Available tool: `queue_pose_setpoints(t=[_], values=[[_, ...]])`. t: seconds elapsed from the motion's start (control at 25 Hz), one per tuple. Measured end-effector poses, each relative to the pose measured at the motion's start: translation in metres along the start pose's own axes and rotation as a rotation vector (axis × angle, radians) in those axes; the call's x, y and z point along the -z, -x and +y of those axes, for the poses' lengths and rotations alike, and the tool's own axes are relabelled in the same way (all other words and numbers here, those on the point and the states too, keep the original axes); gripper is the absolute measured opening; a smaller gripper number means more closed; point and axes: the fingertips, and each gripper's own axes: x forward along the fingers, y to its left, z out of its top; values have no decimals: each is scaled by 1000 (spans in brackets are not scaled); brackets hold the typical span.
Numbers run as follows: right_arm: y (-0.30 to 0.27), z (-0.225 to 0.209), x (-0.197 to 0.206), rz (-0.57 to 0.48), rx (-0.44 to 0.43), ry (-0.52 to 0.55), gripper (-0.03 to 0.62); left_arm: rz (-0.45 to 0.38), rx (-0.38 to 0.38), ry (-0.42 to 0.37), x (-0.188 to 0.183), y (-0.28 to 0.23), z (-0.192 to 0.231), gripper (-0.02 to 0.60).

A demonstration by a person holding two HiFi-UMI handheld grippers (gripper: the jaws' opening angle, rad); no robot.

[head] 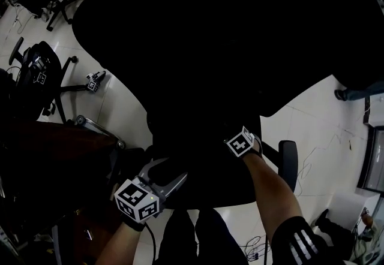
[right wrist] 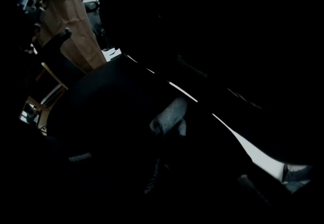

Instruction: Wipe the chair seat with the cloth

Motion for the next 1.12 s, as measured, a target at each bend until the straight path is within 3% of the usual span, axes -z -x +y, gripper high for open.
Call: queue_pose_setpoints(t=[0.24,0.4,0.52,0.8,0.96,1.12], values=[[30,-52,45,22,108,-71,35,22,12,-14,6,-5,-10,259],[38,-54,36,-1,132,-116,35,18,6,-13,6,-3,-13,259],[37,-8,-7,-87,40,-109,35,9,-8,-11,6,5,-11,259],[6,156,-121,-241,-204,37,35,-3,-79,13,16,37,5,259],[-14,207,-135,-216,-265,98,35,-4,-98,17,24,49,10,259],[-32,220,-120,-156,-272,154,35,-9,-110,27,32,58,14,259]])
